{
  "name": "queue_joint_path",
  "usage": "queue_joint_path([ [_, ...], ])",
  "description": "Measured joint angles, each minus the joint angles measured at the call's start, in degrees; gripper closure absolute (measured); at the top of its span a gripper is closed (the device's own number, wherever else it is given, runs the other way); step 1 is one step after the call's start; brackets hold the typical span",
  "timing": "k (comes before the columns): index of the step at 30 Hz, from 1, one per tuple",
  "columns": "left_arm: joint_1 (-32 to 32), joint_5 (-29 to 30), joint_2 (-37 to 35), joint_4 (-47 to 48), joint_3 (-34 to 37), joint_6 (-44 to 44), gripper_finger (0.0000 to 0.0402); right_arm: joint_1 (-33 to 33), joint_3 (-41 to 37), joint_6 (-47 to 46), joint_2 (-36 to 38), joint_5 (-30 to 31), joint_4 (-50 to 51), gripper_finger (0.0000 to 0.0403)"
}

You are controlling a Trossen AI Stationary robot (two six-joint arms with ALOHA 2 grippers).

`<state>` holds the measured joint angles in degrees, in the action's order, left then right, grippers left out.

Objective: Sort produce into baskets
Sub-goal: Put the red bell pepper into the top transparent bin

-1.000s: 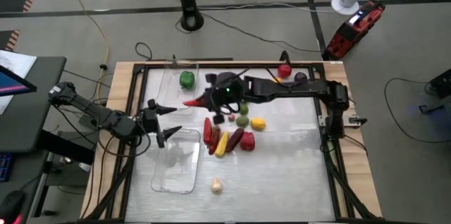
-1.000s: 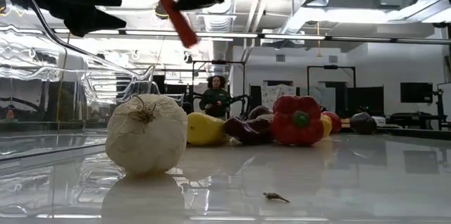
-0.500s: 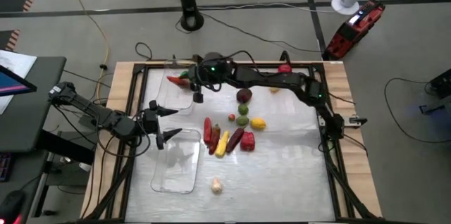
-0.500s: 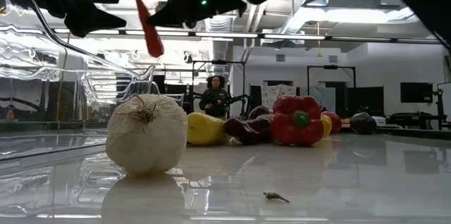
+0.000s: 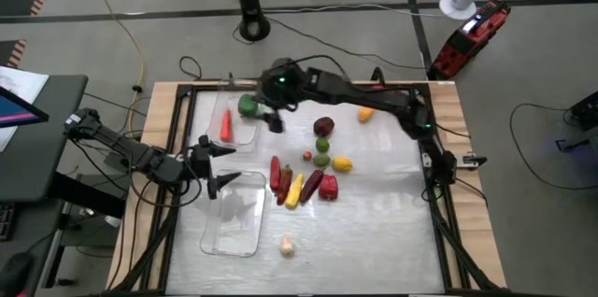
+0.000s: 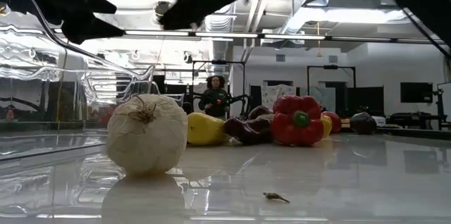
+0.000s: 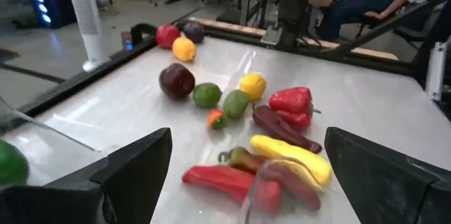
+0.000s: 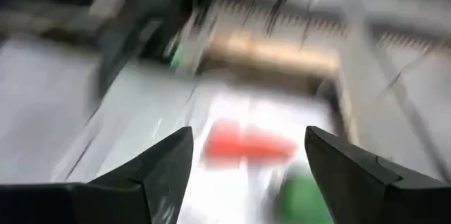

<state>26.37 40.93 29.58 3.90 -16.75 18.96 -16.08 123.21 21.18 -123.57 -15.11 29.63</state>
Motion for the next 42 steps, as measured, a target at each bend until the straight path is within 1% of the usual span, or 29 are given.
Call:
queue_joint_path([
  [2, 0.00, -0.17, 0.02, 1.09, 0.00, 0.83, 0.0041, 1.49, -2.06, 1.05, 3.73, 1.72, 6.99, 0.0106],
  [4, 0.00, 0.26, 0.02, 1.41, 0.00, 0.72, 0.0041, 3.98, -7.16, 0.41, 7.86, 4.63, 12.85, 0.0112],
  [7, 0.00, 0.95, 0.00, 1.14, 0.00, -0.06, 0.0041, 9.12, -19.25, -3.07, 14.09, 8.97, 12.59, 0.0117],
  [9, -0.02, 1.04, 0.02, 1.17, 0.00, -0.10, 0.0041, 13.72, -28.62, -5.63, 18.84, 12.42, 9.17, 0.0117],
  [12, -0.47, 1.72, 0.08, 1.15, 0.00, -0.23, 0.0041, 20.82, -43.34, -9.33, 26.23, 19.89, -0.77, 0.0118],
  [14, -1.25, 2.89, 0.09, 1.05, 0.00, -0.26, 0.0041, 25.17, -52.61, -12.81, 30.03, 23.72, -6.64, 0.0118],
  [17, -3.12, 3.38, 0.13, 0.70, 0.00, -0.24, 0.0041, 29.81, -62.72, -19.49, 34.12, 28.70, -10.14, 0.0116],
  [19, -4.36, 3.29, 0.15, 0.20, 0.00, -0.22, 0.0041, 32.40, -66.18, -21.08, 36.38, 32.07, -11.55, 0.0114],
  [21, -5.58, 3.29, 0.13, -1.26, 0.00, -0.77, 0.0041, 34.45, -67.89, -20.68, 36.92, 33.71, -11.24, 0.0107],
  [23, -6.65, 2.90, 0.14, -1.91, 0.00, -1.09, 0.0041, 35.48, -67.98, -19.39, 35.51, 33.48, -12.28, 0.0096],
  [27, -7.97, 0.67, 0.15, -1.88, 0.00, -0.75, 0.0041, 33.99, -64.43, -16.89, 31.25, 33.24, -11.86, 0.0061],
  [32, -8.09, -1.67, 0.53, -1.70, 0.00, -0.37, 0.0041, 31.33, -56.80, -14.98, 24.78, 32.67, -1.00, 0.0022],
  [36, -8.09, -2.40, 0.55, -1.28, 0.00, -0.48, 0.0041, 30.87, -51.41, -15.32, 22.16, 31.90, 4.68, 0.0018],
  [39, -8.09, -2.67, 0.50, -0.97, 0.00, -0.64, 0.0041, 30.93, -49.88, -15.79, 20.85, 30.59, 9.30, 0.0023],
  [42, -8.09, -3.37, 0.52, -0.36, 0.00, -0.15, 0.0041, 30.89, -49.53, -19.72, 20.46, 30.07, 12.42, 0.0030],
])
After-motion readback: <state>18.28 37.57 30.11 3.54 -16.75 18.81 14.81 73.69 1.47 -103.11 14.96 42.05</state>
